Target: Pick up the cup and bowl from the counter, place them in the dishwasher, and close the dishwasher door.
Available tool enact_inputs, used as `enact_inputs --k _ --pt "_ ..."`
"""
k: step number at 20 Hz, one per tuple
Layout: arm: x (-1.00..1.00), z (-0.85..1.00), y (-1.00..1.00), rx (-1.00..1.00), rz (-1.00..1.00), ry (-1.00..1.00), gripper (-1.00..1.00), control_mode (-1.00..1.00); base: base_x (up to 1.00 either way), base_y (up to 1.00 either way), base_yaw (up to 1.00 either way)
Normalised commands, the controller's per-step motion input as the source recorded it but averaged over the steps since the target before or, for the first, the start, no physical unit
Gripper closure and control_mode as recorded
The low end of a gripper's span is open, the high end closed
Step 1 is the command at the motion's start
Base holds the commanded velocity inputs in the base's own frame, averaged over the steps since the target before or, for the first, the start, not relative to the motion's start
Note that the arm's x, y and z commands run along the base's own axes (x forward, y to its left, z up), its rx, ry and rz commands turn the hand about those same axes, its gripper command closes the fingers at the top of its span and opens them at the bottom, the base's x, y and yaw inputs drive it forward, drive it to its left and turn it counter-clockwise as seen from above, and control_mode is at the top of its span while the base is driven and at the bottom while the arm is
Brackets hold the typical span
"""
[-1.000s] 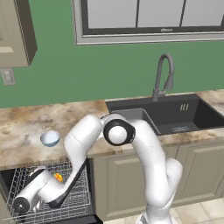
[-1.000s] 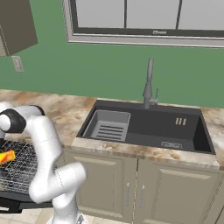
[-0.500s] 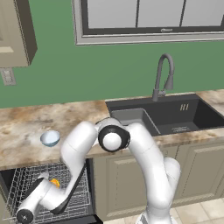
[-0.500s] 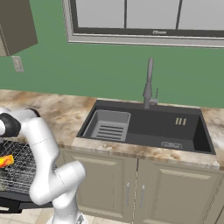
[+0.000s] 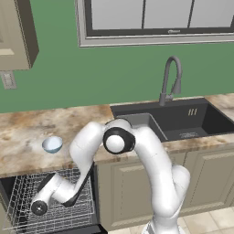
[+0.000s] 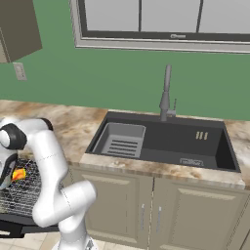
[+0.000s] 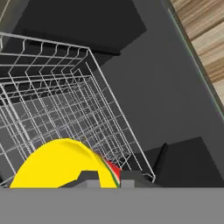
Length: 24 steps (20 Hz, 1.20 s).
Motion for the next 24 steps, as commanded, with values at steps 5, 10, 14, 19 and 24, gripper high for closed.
enact_inputs --k 5,10,14,19,24 --pt "0.58 -0.65 0.12 0.00 0.00 0.10 1.00 -1.00 0.00 0.00 0.00" --pt "0.50 -0.76 0.25 -0.01 0.00 0.11 1.00 -1.00 0.00 0.00 0.00" --pt "0.47 -0.52 0.14 -0.03 0.00 0.06 1.00 -1.00 0.00 0.00 0.00" --pt "0.28 -0.48 0.33 -0.09 0.00 0.03 -1.00 -1.00 0.00 0.00 0.00" --pt "-0.03 -0.04 0.10 -0.02 0.00 -0.01 -1.00 -1.00 0.00 0.00 0.00"
